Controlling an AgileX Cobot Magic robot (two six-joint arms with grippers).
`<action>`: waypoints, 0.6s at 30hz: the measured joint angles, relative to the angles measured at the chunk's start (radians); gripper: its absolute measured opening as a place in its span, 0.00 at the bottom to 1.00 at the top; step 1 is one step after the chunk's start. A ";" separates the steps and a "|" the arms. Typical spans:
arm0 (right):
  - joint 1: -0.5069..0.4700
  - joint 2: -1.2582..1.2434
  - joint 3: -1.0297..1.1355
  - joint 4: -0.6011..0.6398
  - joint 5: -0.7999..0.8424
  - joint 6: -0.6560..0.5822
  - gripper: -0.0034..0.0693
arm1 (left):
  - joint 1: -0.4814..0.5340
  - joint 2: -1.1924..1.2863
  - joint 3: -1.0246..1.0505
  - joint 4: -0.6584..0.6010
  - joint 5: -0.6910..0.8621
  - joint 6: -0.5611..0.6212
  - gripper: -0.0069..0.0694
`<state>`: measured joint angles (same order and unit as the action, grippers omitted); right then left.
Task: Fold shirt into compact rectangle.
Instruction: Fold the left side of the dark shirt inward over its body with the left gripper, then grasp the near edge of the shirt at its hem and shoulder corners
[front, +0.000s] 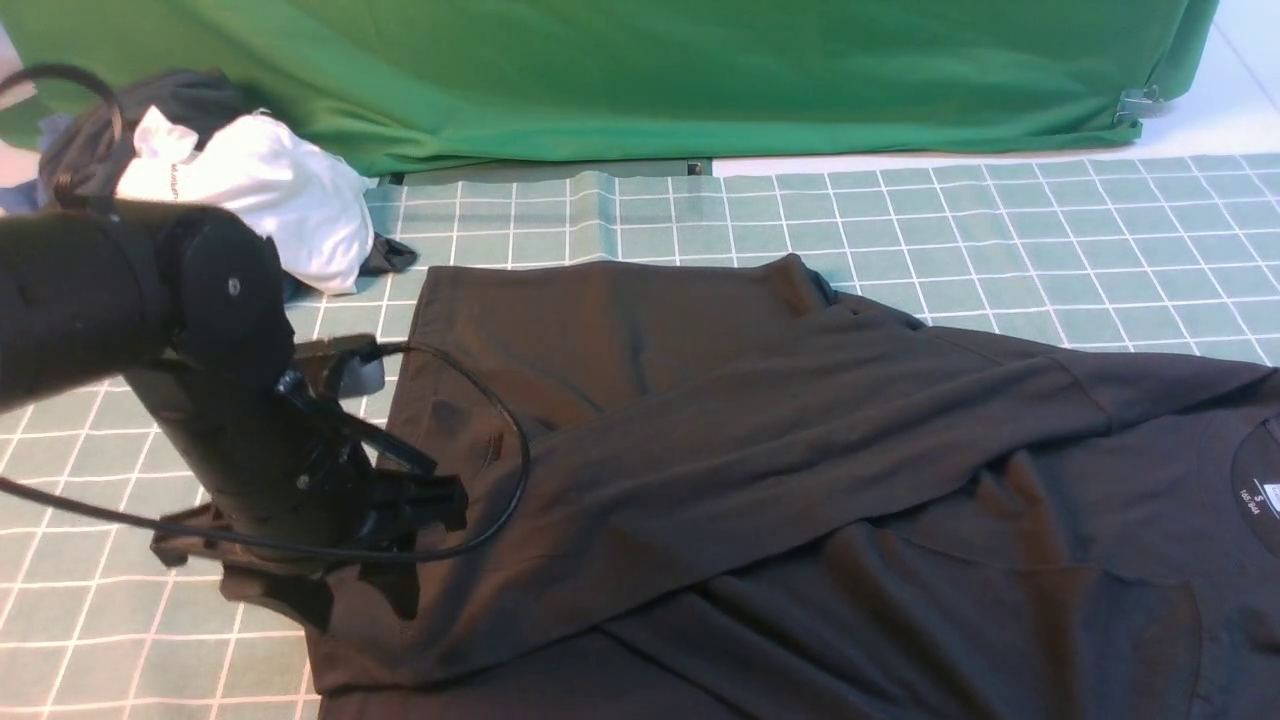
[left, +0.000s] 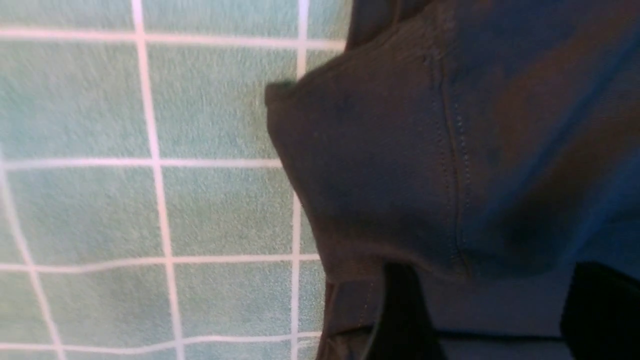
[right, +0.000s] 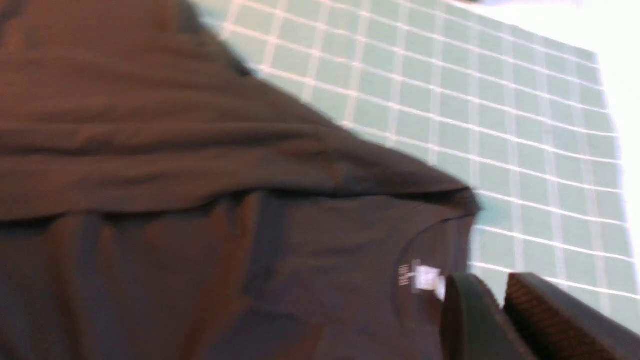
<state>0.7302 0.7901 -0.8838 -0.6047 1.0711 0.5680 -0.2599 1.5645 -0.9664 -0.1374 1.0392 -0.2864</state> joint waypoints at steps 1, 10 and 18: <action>-0.012 0.005 -0.014 -0.001 0.002 -0.005 0.20 | 0.000 -0.009 -0.009 0.006 0.004 0.004 0.66; -0.285 0.242 -0.185 0.272 0.006 -0.325 0.20 | 0.000 -0.248 -0.036 0.066 0.004 0.019 0.34; -0.543 0.582 -0.341 0.821 -0.008 -0.834 0.21 | 0.000 -0.494 -0.036 0.066 -0.027 0.058 0.10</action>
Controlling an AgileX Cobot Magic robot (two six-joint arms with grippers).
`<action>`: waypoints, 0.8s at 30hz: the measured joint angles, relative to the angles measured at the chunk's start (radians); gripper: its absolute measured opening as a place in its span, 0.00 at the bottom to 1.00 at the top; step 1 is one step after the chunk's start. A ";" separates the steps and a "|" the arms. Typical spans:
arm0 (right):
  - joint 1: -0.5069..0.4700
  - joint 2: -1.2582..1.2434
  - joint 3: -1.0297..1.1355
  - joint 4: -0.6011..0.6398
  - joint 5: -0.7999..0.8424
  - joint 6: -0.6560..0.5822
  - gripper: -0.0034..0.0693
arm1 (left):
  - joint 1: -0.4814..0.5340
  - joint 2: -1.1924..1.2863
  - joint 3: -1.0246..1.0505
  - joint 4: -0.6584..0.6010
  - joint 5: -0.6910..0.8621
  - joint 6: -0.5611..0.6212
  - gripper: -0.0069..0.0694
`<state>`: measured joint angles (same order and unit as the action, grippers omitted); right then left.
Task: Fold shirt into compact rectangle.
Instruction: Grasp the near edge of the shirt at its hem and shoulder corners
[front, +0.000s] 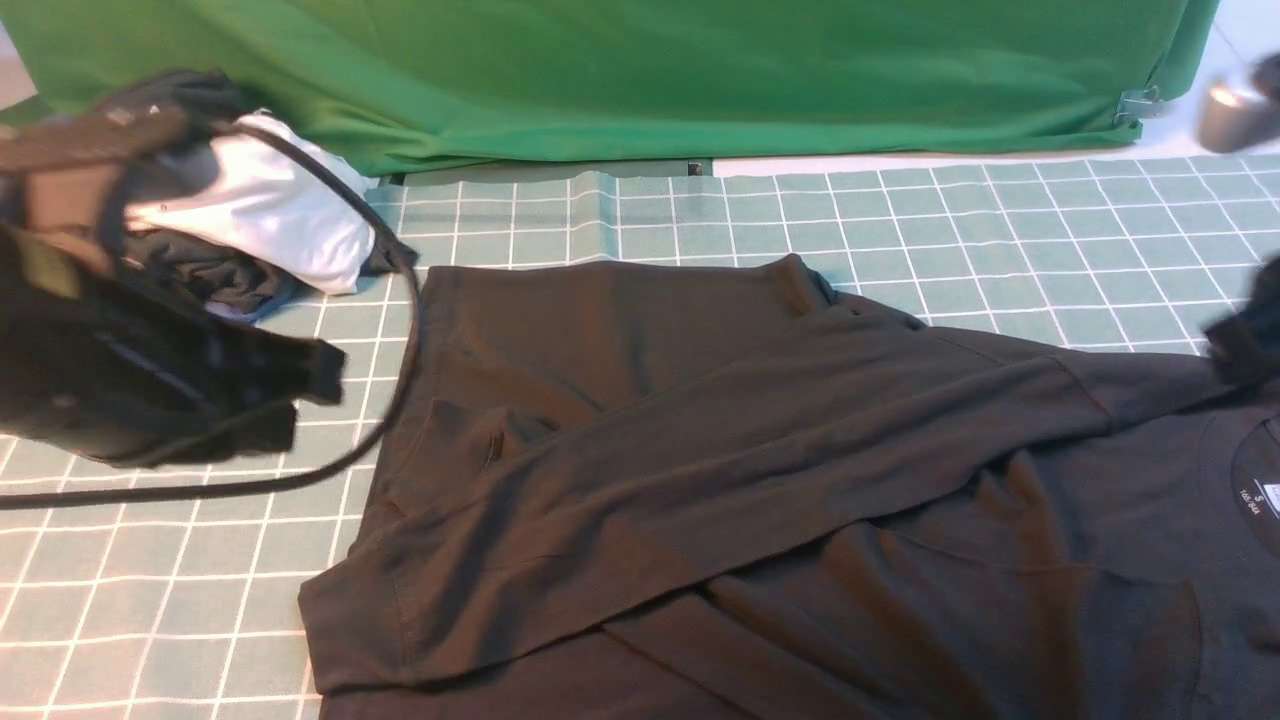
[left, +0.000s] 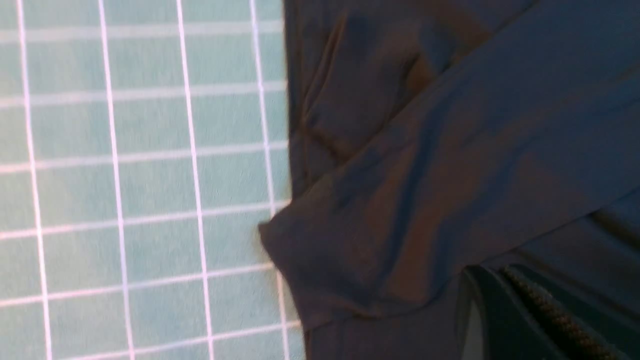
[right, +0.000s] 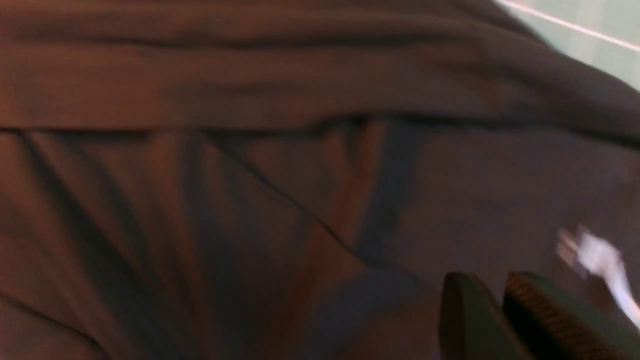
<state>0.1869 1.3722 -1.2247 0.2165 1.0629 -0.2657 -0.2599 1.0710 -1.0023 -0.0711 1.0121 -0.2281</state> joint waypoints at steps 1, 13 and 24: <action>-0.001 0.018 -0.013 0.005 -0.003 -0.005 0.21 | 0.000 0.000 0.000 0.000 -0.002 0.000 0.10; 0.065 0.590 -0.488 0.061 -0.084 -0.161 0.55 | 0.000 -0.077 0.000 -0.001 -0.012 0.001 0.10; 0.072 0.912 -0.760 0.054 -0.054 -0.159 0.64 | 0.000 -0.077 0.000 -0.001 -0.005 -0.002 0.11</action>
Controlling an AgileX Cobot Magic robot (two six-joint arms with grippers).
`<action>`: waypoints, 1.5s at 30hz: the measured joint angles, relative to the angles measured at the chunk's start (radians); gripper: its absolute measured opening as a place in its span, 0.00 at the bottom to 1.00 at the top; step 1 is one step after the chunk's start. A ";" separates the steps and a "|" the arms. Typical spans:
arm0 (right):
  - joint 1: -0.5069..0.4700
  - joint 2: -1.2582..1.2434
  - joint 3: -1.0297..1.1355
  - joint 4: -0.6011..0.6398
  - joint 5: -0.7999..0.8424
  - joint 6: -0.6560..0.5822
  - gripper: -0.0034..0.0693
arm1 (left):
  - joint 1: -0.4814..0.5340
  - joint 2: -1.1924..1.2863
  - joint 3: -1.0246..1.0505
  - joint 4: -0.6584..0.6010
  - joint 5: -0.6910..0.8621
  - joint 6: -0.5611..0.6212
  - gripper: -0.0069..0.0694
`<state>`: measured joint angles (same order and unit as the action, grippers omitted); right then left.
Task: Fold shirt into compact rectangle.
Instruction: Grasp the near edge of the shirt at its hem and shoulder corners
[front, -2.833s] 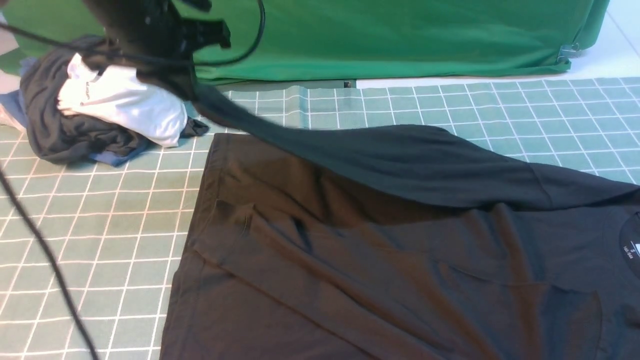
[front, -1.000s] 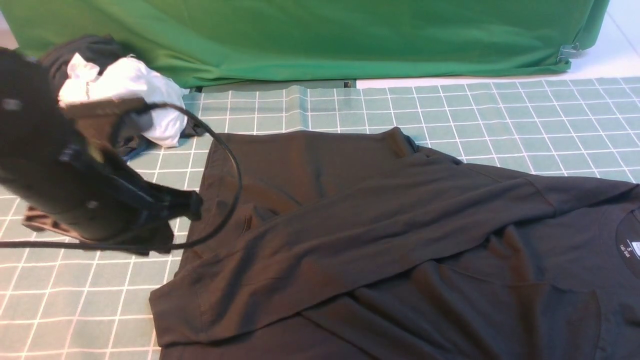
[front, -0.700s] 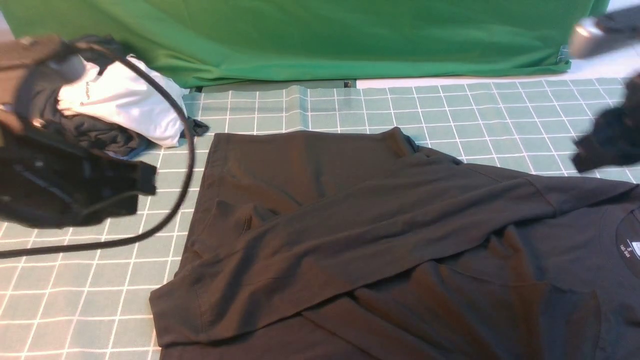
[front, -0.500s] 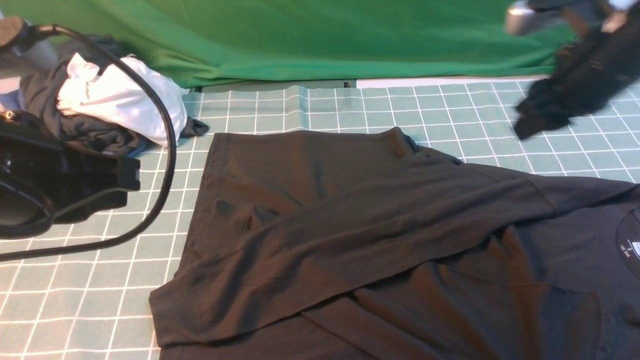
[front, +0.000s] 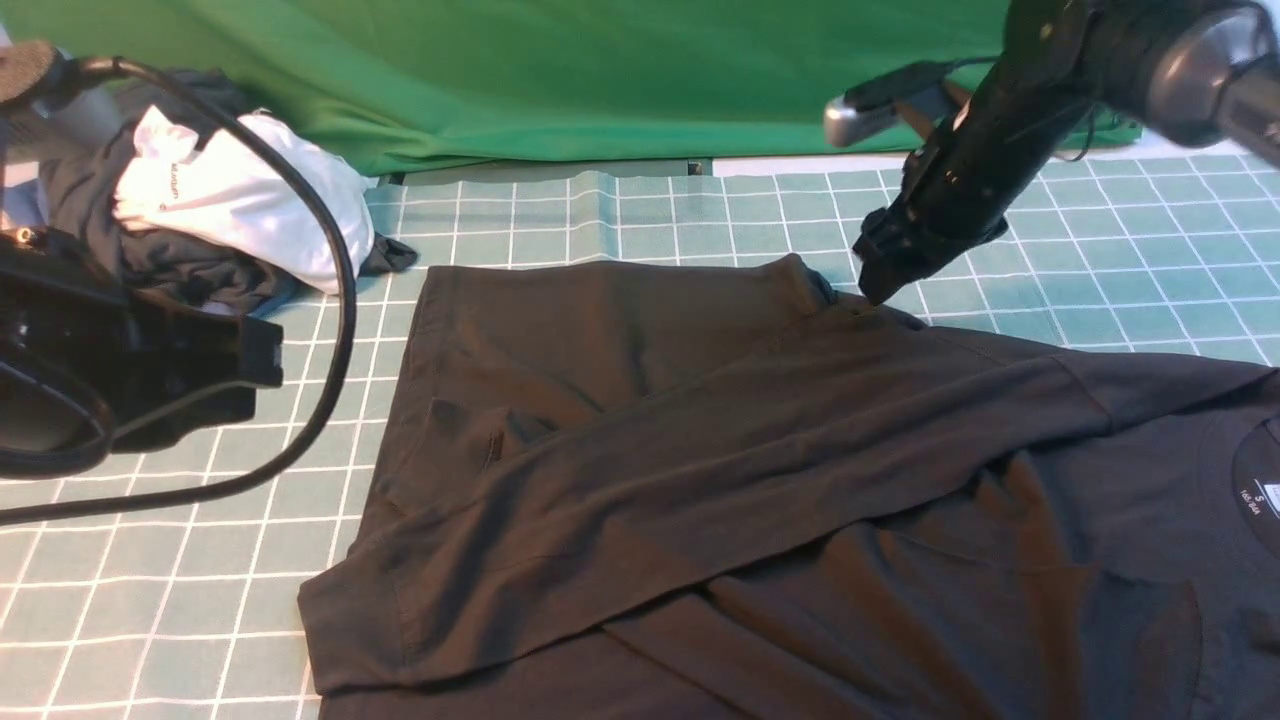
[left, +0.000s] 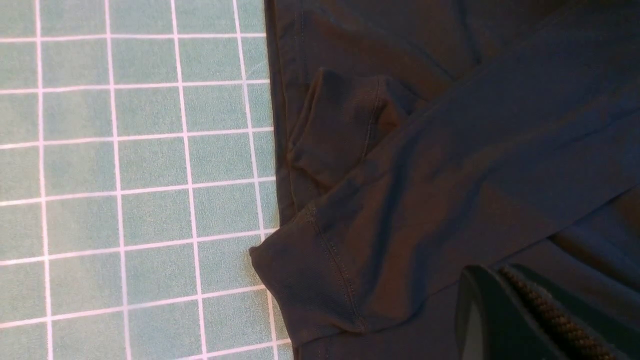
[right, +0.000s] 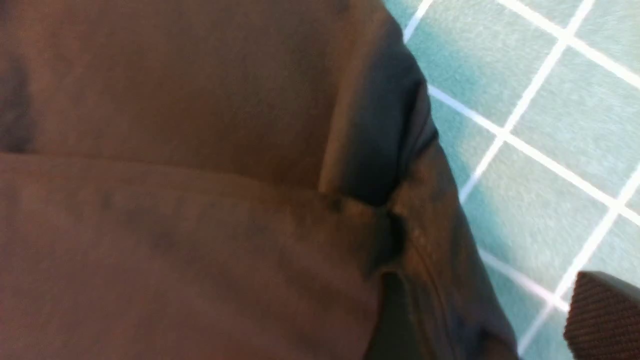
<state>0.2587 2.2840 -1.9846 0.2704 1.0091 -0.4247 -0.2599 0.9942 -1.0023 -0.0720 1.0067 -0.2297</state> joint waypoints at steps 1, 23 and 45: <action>0.000 0.018 -0.010 0.000 0.000 0.000 0.65 | 0.000 0.000 0.002 0.000 -0.001 -0.003 0.11; -0.041 0.080 -0.060 0.006 -0.003 0.024 0.08 | 0.000 0.000 0.158 0.000 -0.096 -0.033 0.11; -0.090 0.081 -0.245 -0.187 0.148 0.232 0.61 | 0.000 0.000 0.158 0.001 -0.094 -0.037 0.11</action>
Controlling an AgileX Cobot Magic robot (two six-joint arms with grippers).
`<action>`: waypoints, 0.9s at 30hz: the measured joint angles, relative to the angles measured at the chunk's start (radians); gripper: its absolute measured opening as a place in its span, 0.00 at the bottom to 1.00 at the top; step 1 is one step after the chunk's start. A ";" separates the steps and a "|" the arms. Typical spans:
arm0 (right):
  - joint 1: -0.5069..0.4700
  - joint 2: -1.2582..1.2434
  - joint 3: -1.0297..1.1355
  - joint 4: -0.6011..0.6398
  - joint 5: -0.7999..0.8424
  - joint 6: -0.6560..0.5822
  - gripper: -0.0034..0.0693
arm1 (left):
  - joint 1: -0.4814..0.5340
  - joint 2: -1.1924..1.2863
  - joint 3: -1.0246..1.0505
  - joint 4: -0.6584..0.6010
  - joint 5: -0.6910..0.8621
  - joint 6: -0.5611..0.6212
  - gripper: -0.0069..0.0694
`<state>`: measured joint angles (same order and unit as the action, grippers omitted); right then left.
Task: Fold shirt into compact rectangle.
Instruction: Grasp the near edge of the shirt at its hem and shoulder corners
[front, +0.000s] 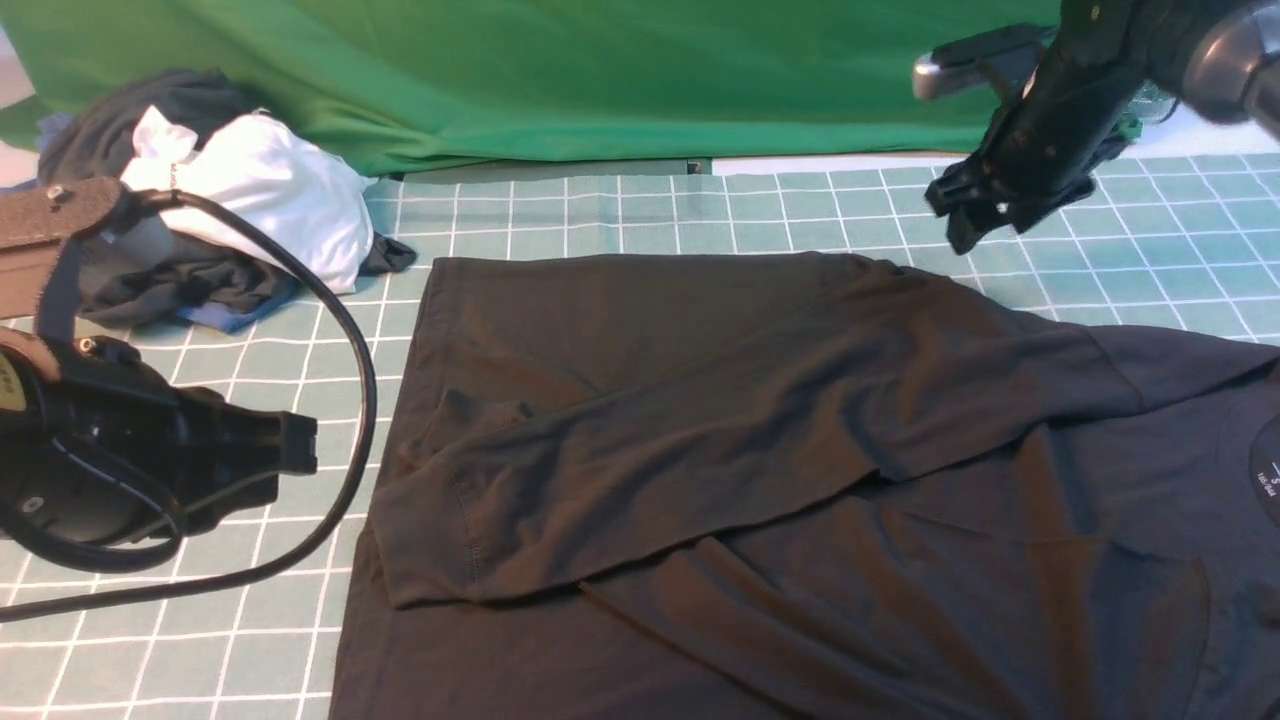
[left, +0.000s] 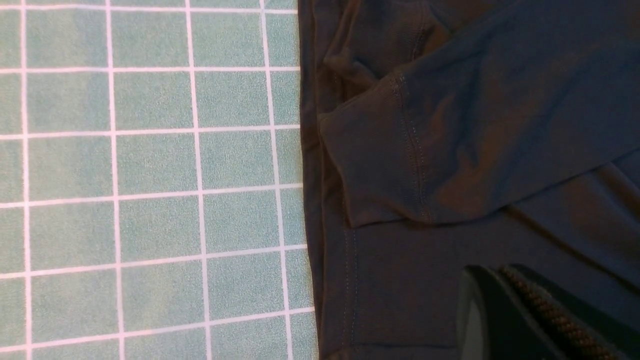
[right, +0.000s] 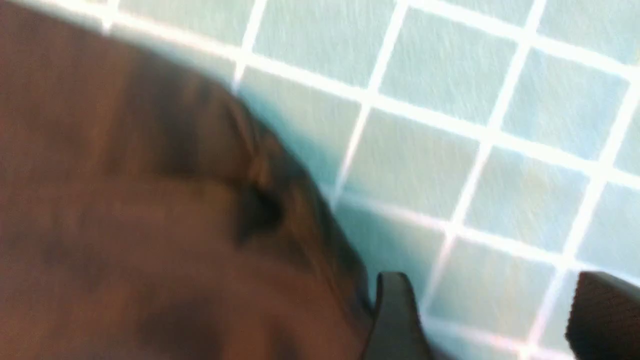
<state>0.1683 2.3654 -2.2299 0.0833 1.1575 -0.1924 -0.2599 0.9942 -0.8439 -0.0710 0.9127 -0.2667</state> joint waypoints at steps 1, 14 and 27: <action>0.000 -0.008 -0.013 -0.002 0.016 0.011 0.57 | 0.000 0.000 0.000 0.000 0.003 0.000 0.11; 0.001 -0.509 0.184 0.049 0.049 0.006 0.05 | -0.002 0.158 0.083 0.063 0.240 -0.100 0.11; 0.001 -0.990 0.972 0.056 -0.180 -0.034 0.05 | -0.301 0.254 0.238 0.086 -0.009 -0.242 0.22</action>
<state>0.1692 1.3758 -1.2579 0.1394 0.9776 -0.2268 -0.5611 1.2478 -0.6056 0.0149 0.9038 -0.5091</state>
